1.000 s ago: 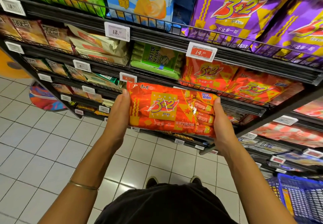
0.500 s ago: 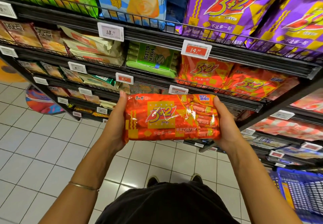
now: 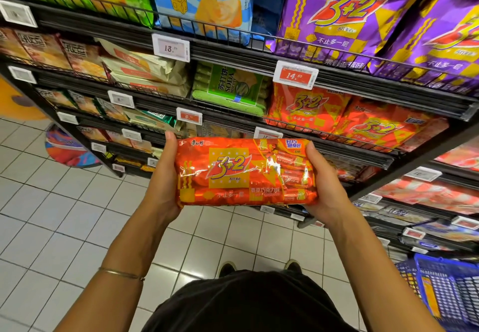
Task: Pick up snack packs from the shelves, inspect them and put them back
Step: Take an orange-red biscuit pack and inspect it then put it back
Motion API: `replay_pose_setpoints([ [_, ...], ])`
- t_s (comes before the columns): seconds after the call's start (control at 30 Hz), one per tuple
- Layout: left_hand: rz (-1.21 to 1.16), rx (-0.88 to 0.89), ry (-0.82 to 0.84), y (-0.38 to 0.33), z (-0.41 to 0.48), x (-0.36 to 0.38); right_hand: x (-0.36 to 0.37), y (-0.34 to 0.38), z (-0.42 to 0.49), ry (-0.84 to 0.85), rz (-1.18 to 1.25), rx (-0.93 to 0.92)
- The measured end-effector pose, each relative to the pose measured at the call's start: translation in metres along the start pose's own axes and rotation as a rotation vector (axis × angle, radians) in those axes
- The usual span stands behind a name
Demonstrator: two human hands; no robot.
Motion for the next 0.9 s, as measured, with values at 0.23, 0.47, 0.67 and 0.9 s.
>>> replay_pose_setpoints([
  [0.23,-0.005,0.065,0.300,-0.018,-0.010,0.025,-0.010,-0.024,0.000,-0.075,0.153,0.203],
  [0.47,-0.075,0.013,0.210,-0.015,0.000,0.027,0.000,-0.036,-0.006,-0.060,0.180,0.287],
  [0.67,-0.156,-0.042,0.216,-0.001,0.003,0.017,-0.003,-0.027,-0.006,0.024,0.251,0.229],
  [0.9,-0.184,-0.184,0.241,0.020,0.002,0.014,-0.006,-0.007,-0.001,0.052,0.121,0.121],
])
Point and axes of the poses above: each hand's wrist, its own z-axis towards the middle knuckle, its own x-axis out of the palm, y = z × x, the point moved 8 cm from there along z, towards the middle knuckle, and after that the axes turned 1 degree about -z, right-handed, at the moved point
